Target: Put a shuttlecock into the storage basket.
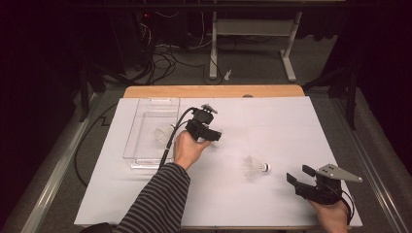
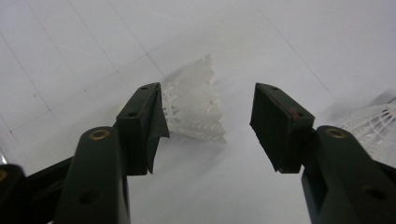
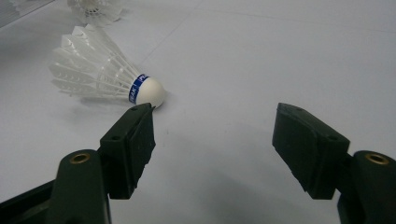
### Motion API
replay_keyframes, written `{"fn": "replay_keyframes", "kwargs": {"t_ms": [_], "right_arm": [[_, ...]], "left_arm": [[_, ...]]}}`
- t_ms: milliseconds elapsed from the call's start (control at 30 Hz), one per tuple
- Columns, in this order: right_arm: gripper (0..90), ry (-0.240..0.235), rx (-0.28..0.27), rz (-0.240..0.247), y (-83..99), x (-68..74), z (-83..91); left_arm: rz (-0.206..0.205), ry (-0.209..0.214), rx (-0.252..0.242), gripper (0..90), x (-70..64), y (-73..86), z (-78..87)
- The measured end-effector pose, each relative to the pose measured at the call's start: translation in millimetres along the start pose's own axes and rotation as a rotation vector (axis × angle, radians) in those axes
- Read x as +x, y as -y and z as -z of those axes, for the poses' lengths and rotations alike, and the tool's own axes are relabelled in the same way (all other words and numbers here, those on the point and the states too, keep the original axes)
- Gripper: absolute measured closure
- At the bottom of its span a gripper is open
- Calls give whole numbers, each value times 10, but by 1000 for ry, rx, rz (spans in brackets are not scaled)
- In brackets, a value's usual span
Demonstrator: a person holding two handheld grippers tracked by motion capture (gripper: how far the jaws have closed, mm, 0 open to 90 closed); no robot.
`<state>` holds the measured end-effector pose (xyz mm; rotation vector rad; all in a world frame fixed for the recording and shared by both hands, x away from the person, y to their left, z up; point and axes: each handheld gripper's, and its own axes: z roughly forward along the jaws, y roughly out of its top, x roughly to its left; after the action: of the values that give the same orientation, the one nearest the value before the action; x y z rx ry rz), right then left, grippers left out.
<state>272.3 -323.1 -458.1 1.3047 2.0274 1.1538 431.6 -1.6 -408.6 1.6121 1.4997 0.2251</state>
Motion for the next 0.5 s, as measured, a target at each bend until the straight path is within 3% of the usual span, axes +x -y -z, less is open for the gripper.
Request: {"fn": "replay_keyframes", "kwargs": {"t_ms": [500], "right_arm": [[305, -1, 2, 2, 0, 5, -3]], "left_arm": [[-3, -10, 13, 472, -51, 4, -134]]}}
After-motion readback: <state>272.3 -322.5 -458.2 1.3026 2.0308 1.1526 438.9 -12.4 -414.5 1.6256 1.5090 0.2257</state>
